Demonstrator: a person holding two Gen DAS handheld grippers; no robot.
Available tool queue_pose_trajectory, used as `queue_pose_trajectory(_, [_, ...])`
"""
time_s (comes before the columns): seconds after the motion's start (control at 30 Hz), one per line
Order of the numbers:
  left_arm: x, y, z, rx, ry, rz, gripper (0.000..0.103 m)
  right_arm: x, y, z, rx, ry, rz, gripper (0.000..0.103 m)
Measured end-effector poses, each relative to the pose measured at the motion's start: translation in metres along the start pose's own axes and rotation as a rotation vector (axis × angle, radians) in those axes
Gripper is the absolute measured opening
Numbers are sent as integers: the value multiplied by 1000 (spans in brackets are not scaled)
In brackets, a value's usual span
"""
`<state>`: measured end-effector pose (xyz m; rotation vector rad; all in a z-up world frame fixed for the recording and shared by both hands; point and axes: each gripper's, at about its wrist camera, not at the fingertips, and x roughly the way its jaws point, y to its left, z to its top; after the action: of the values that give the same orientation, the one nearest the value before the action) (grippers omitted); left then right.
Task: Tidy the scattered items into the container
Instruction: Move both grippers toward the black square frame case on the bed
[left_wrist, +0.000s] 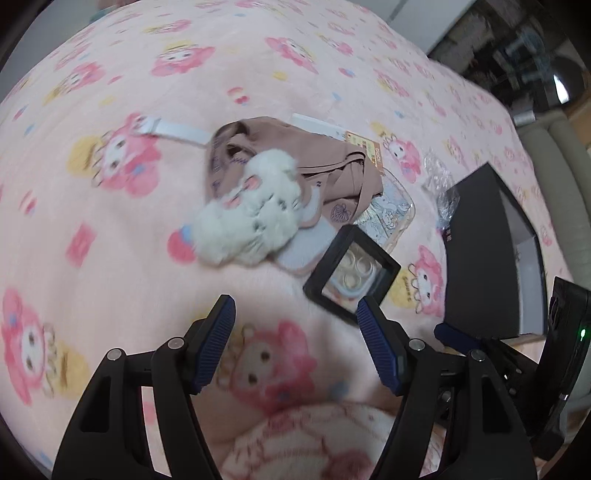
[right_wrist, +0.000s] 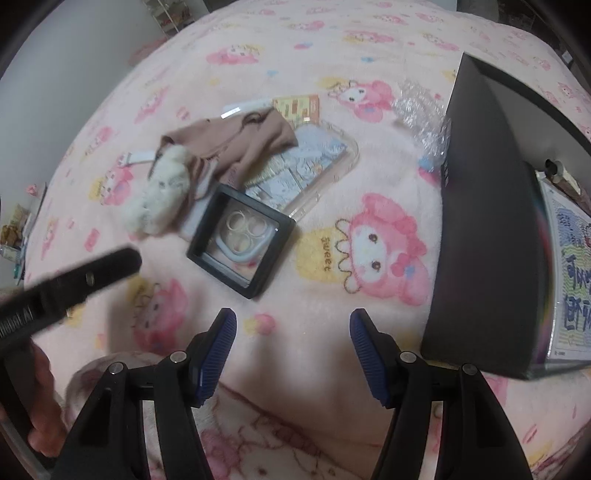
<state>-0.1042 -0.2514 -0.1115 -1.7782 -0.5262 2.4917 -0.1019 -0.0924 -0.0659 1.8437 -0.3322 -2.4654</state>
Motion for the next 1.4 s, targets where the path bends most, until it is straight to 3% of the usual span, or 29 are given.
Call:
queue_pose_trajectory(0.1, [15,-12,14,109,24,70,70,12,-4,2,18,25,12,61])
queue_pose_trajectory(0.17, [30,-14,23,139,72,56,70,19,-5,7,37,40,37,61])
queue_pose_trajectory(0.3, [51,-10,32,124,135,-3,68,26,-2,14,39,36,73,61])
queue_pose_trajectory(0.5, [59,-11,29,105,201,-125,66,36,6,20,0,32,108,43])
queue_pose_trajectory(0.6, [52,-19,22,128,238,-259,66,31,7,19,-16,17,139,40])
queue_pose_trajectory(0.77, [53,-8,36,44,168,-123,64,23,3,20,-11,-18,94,40])
queue_pose_trajectory(0.83, [64,-2,41,4,197,-148,60,30,0,24,-4,-5,79,40])
queue_pose_trajectory(0.97, [71,-8,38,35,221,-133,50,41,-3,27,-7,21,103,40])
queue_pose_trajectory(1.03, [70,-11,33,41,252,-177,43,42,-5,28,-4,24,134,31])
queue_pose_trajectory(1.1, [67,-19,25,68,283,-224,39,37,-10,28,16,16,168,30])
queue_pose_trajectory(1.23, [51,-30,19,103,264,-236,39,28,-14,27,9,-1,168,28])
queue_pose_trajectory(1.3, [52,-27,21,77,240,-208,39,30,-14,28,5,-4,157,28])
queue_pose_trajectory(1.4, [64,-21,28,14,265,-205,37,39,-18,30,-32,31,174,28])
